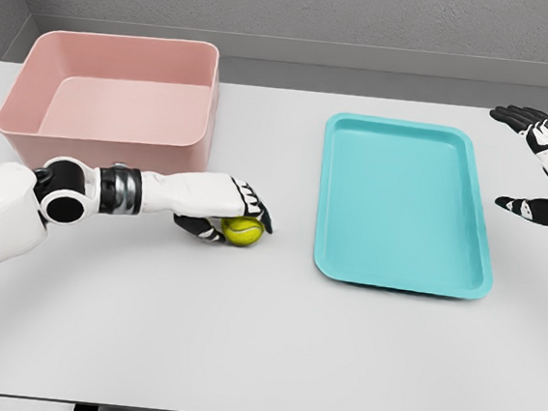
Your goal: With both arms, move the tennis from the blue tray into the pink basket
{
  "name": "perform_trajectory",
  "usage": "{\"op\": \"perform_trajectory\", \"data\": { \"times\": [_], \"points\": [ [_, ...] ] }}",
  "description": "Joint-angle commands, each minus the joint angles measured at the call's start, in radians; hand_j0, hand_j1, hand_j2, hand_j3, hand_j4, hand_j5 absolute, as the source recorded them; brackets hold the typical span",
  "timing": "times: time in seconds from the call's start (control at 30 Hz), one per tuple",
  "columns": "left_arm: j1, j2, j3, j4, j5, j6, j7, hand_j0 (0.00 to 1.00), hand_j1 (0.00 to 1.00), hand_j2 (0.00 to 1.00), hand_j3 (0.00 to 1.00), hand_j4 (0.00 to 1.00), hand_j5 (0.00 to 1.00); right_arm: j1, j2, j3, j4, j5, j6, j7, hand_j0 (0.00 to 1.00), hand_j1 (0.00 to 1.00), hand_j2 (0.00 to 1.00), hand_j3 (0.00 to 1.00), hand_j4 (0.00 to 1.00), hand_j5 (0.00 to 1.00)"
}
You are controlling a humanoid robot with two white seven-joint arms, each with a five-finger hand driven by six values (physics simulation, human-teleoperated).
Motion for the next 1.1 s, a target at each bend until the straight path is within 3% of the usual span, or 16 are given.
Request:
{"op": "perform_trajectory", "data": {
  "times": [0.0, 0.13, 0.6, 1.07],
  "points": [
    [0.000, -0.001, 0.001, 0.001, 0.005, 0.001, 0.000, 0.65, 0.65, 0.65, 0.65, 0.65, 0.65, 0.000, -0.002, -0.002, 0.001, -0.007, 0.002, -0.001, 1.00, 1.00, 1.00, 1.00, 1.00, 1.00],
    [0.000, -0.001, 0.001, -0.001, 0.008, 0.001, 0.000, 0.60, 0.60, 0.60, 0.60, 0.60, 0.60, 0.000, -0.002, -0.002, 0.002, -0.007, 0.002, -0.001, 1.00, 1.00, 1.00, 1.00, 1.00, 1.00],
    [-0.011, 0.003, 0.011, -0.017, 0.018, 0.001, 0.000, 0.60, 0.60, 0.60, 0.60, 0.60, 0.60, 0.000, -0.002, -0.002, -0.001, -0.007, 0.002, -0.001, 1.00, 1.00, 1.00, 1.00, 1.00, 1.00],
    [-0.020, 0.068, 0.099, -0.086, 0.046, 0.001, 0.000, 0.60, 0.60, 0.60, 0.60, 0.60, 0.60, 0.000, -0.002, 0.000, -0.001, -0.009, 0.002, -0.001, 1.00, 1.00, 1.00, 1.00, 1.00, 1.00]
  ]
}}
